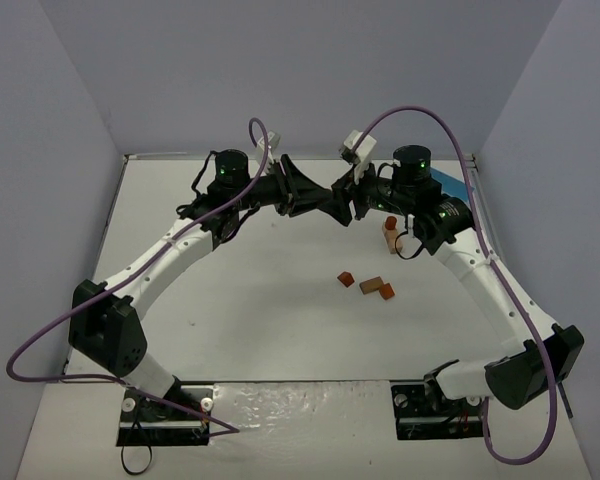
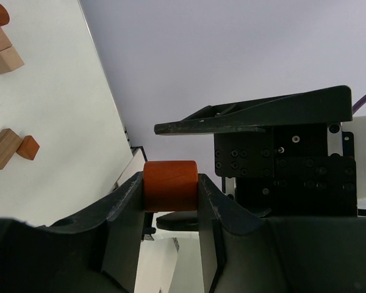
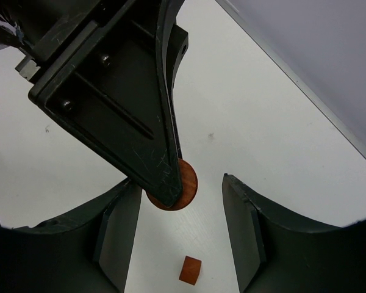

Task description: Build the wood block tower

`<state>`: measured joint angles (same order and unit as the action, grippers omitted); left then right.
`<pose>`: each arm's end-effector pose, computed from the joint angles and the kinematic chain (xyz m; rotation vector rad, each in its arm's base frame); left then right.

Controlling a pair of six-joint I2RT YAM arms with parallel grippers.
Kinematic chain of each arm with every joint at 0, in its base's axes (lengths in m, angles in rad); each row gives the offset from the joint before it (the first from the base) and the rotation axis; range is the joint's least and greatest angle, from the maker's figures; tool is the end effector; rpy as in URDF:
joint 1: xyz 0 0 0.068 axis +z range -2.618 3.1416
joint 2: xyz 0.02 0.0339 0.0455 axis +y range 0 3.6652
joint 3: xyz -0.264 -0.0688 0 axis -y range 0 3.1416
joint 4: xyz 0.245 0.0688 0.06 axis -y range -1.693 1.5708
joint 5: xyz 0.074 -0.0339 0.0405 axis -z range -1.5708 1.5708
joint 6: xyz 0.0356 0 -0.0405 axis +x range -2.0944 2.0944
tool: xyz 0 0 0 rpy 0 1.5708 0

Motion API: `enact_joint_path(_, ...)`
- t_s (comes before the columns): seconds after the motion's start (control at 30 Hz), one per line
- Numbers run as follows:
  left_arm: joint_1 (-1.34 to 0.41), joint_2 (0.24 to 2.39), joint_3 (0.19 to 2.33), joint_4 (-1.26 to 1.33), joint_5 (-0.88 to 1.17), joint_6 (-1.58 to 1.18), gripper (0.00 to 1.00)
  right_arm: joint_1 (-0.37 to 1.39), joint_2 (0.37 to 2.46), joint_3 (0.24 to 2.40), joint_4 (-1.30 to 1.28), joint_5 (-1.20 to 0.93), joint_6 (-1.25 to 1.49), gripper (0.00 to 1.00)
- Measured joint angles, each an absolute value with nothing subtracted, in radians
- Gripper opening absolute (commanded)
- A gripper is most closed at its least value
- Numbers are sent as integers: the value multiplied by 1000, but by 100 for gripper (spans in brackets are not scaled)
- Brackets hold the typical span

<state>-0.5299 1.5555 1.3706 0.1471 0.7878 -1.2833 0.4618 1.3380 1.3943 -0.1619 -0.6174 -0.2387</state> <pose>0.3038 -0.2072 0.3877 0.0081 2.0277 -1.9097 0.2619 0.1534 0.4332 -1.0026 1.3761 0.6825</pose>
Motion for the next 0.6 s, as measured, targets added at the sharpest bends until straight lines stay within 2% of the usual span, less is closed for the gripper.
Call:
enact_joint_path(0.13, -533, 1556, 1372, 147, 789, -1283, 1, 462, 1338, 1395, -155, -618, -236, 43)
enact_joint_path(0.33, -534, 1556, 1378, 147, 784, -1283, 1, 466, 1338, 1395, -154, -633, -233, 21)
enact_joint_path(0.43, -534, 1556, 1378, 147, 784, -1285, 14, 466, 1338, 1395, -153, -633, -237, 5)
enact_joint_path(0.5, -534, 1556, 1378, 147, 784, -1285, 23, 466, 1338, 1395, -154, -633, -237, 1)
enact_joint_path(0.6, -534, 1556, 1378, 145, 781, -1283, 40, 466, 1337, 1390, -149, -633, -237, 0)
